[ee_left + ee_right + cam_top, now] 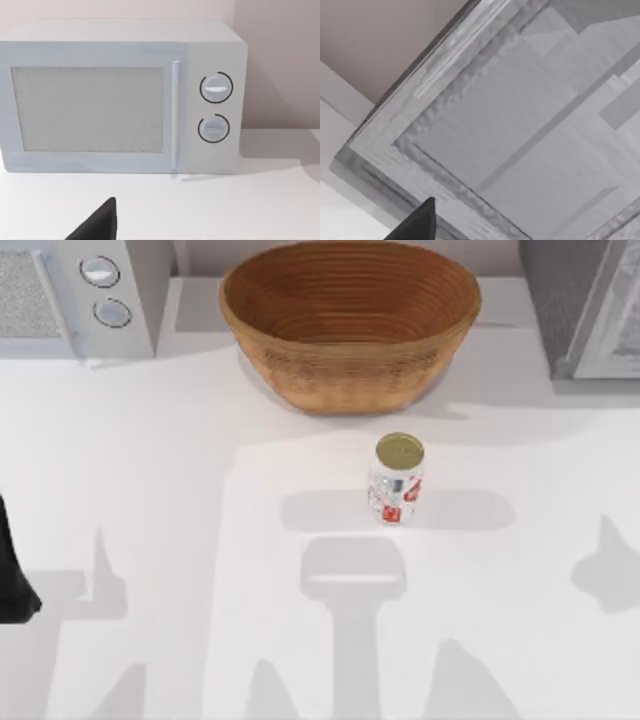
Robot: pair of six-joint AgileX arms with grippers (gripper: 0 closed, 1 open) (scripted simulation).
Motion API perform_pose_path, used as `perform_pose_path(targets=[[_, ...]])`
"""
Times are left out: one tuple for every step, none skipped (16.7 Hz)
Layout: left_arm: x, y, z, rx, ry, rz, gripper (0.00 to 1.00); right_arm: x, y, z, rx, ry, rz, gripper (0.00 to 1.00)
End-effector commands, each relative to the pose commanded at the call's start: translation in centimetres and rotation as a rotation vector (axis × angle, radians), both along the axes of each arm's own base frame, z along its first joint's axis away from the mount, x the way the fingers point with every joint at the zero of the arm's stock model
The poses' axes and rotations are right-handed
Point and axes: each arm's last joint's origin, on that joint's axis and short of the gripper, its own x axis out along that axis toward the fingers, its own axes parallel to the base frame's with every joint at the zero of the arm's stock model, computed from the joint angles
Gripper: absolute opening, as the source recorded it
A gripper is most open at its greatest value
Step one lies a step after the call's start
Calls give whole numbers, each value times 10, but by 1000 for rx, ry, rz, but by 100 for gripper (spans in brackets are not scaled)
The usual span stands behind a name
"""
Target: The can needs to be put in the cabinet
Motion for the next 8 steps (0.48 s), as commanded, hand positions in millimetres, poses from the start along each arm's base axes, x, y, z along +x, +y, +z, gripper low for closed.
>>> perform_pose_path(targets=[[0,0,0,0,0,0,100,4,2,4,-114,-4,-4,100],[0,0,0,0,0,0,100,7,5,8,-229,-8,-8,100],[0,0,0,0,0,0,100,12,7,12,-353,-11,-14,100],[0,0,0,0,0,0,100,16,10,16,-479,-15,-19,100],[0,0,0,0,0,0,100,22,14,19,-612,-18,-26,100],[0,0,0,0,0,0,100,27,18,23,-747,-21,-32,100],[0,0,0,0,0,0,100,33,22,26,-888,-23,-40,100],[0,0,0,0,0,0,100,40,27,28,-1030,-25,-48,100]])
